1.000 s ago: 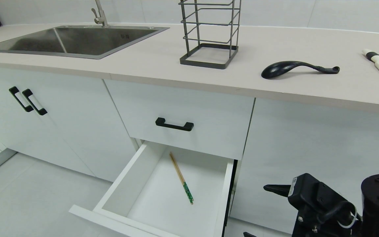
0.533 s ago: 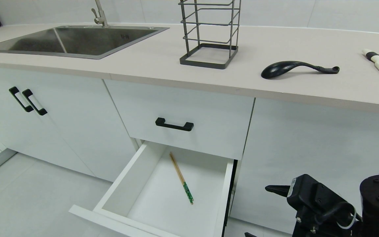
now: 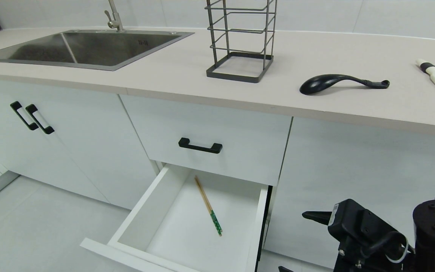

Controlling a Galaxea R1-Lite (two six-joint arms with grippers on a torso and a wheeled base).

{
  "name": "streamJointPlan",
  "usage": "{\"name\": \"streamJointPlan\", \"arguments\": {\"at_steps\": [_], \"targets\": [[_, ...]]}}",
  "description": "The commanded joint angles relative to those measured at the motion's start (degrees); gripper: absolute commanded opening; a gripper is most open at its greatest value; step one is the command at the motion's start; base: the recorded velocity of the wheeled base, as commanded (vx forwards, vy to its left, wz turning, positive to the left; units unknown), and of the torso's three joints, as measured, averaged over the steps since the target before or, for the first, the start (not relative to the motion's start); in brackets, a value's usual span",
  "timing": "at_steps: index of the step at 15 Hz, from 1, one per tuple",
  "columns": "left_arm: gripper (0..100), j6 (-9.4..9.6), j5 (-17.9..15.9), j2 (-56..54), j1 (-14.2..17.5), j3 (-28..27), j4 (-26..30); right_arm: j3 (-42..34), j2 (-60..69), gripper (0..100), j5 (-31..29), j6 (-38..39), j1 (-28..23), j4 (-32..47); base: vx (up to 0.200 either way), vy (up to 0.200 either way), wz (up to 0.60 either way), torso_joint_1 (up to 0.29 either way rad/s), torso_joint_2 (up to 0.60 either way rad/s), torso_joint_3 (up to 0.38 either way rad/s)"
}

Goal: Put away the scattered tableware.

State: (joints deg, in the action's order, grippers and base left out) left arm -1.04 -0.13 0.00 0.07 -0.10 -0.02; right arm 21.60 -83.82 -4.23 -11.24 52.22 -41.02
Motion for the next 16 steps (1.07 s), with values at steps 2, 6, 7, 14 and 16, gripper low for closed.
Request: {"name": "streamJointPlan", "arguments": {"at_steps": [2, 6, 7, 14, 16], "targets": [[100, -0.02, 0.05, 0.0, 0.01, 0.01, 0.02, 0.02, -0.73, 100, 0.01, -0.01, -0.02, -0.02, 0.0, 0.0, 0.0, 0.234, -0.05, -0.149], [100, -0.02, 0.05, 0.0, 0.01, 0.01, 0.02, 0.11, -0.82, 100, 0.01, -0.01, -0.02, 0.06, 0.0, 0.0, 0.0, 0.238, -0.53, -0.205], [100, -0.02, 0.05, 0.0, 0.01, 0.01, 0.02, 0.11, -0.9, 100, 0.01, -0.01, -0.02, 0.06, 0.0, 0.0, 0.0, 0.134, -0.57, -0.129], [100, -0.02, 0.05, 0.0, 0.01, 0.01, 0.02, 2.22, -2.93, 100, 0.1, -0.01, 0.69, 0.06, 0.0, 0.0, 0.0, 0.092, -0.2, -0.085], [100, -0.02, 0.05, 0.0, 0.01, 0.01, 0.02, 3.8, -3.72, 100, 0.1, -0.01, 0.95, 0.06, 0.0, 0.0, 0.0, 0.185, -0.44, -0.205]]}}
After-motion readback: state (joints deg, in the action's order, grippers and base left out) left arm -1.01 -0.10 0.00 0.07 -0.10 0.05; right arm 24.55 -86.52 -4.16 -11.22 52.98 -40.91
